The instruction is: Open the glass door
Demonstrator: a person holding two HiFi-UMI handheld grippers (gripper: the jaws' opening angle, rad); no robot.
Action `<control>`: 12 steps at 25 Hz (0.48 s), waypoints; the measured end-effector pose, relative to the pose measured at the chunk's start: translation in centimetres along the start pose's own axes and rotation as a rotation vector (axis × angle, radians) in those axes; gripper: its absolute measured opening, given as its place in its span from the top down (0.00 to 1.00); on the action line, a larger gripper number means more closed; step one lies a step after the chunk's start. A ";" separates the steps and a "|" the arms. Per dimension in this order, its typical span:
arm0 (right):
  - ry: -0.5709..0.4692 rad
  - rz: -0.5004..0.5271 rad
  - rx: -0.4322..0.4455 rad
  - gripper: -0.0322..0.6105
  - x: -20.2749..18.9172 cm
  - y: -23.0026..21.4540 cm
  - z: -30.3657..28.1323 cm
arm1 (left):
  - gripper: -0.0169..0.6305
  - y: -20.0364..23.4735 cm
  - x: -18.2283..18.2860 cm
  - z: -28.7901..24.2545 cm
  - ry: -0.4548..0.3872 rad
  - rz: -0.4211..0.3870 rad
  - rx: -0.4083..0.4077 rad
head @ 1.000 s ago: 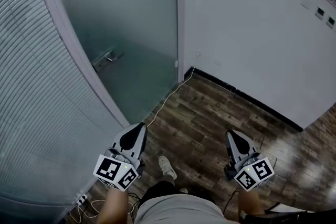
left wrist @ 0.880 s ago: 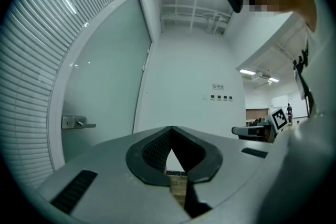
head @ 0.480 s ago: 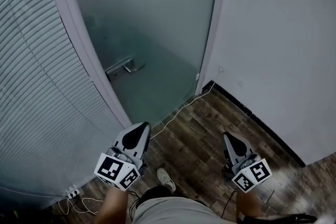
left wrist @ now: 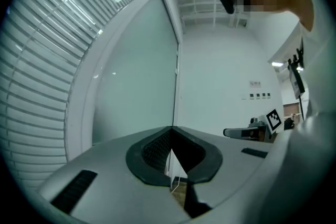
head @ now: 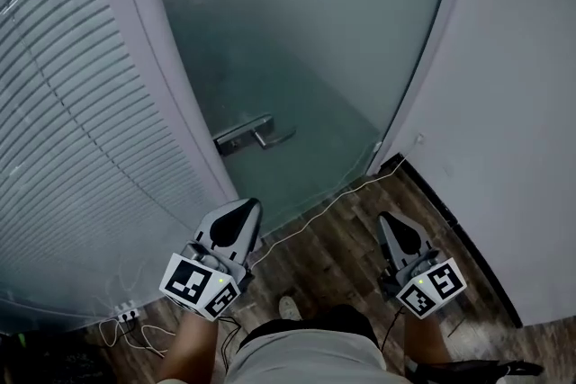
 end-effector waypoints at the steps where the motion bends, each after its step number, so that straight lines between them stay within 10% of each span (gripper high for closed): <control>1: 0.013 -0.001 0.021 0.95 -0.2 -0.1 -1.3 | 0.97 0.7 -0.3 0.0 0.007 0.000 0.017; 12: 0.150 0.022 0.277 0.95 -0.2 -3.2 -14.6 | 0.97 6.4 -2.2 -1.5 0.042 0.000 0.223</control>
Point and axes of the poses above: the fingertips, and each gripper's own axes: z backward along the fingers, y to its left, x out of its top, the point moved 3 cm from there along z, backward along the fingers, and after that the axes turned 14 degrees about -z, right-handed, at the moved point
